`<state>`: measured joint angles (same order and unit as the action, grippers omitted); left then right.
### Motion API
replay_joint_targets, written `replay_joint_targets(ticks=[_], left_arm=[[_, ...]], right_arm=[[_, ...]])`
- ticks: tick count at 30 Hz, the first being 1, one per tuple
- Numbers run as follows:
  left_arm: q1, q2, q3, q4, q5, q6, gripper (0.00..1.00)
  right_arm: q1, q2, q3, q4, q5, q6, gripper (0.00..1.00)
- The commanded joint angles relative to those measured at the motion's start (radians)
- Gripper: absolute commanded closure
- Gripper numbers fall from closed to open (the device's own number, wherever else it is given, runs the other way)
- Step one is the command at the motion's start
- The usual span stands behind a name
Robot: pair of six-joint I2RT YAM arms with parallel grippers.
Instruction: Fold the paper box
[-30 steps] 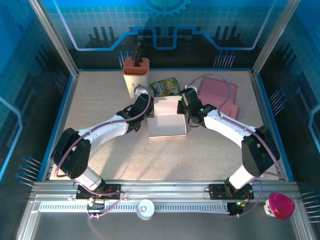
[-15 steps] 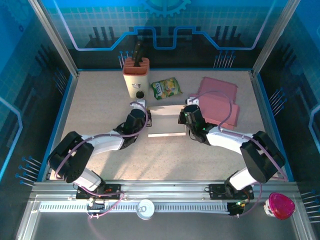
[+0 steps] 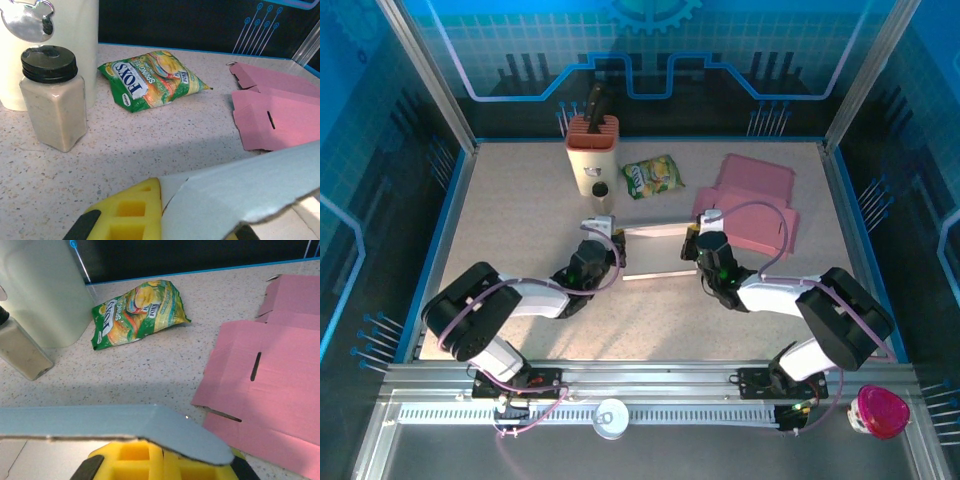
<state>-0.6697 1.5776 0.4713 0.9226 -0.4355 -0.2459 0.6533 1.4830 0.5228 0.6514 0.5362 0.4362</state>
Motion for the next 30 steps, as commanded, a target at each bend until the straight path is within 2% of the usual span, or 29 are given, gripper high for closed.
replay_joint_targets(ticks=[1, 9, 16, 20, 25, 30], left_arm=[[-0.077, 0.028, -0.006, 0.143, 0.129, 0.011, 1.0], [-0.101, 0.057, -0.022, 0.182, 0.089, 0.003, 1.0], [-0.117, 0.049, -0.016, 0.15, 0.076, 0.01, 1.0], [-0.123, 0.066, -0.039, 0.171, 0.06, 0.022, 1.0], [-0.13, 0.115, -0.071, 0.237, 0.03, 0.023, 1.0], [-0.14, 0.133, -0.073, 0.263, 0.009, 0.029, 1.0]], right_arm=[[0.062, -0.006, -0.021, 0.073, -0.133, -0.028, 1.0], [0.061, -0.01, -0.053, 0.091, -0.13, -0.051, 1.0], [0.073, -0.009, -0.068, 0.099, -0.129, -0.058, 1.0], [0.078, -0.008, -0.094, 0.116, -0.118, -0.054, 0.97], [0.079, -0.076, -0.075, 0.003, -0.132, -0.034, 0.91], [0.078, -0.15, -0.009, -0.202, -0.137, 0.024, 0.84]])
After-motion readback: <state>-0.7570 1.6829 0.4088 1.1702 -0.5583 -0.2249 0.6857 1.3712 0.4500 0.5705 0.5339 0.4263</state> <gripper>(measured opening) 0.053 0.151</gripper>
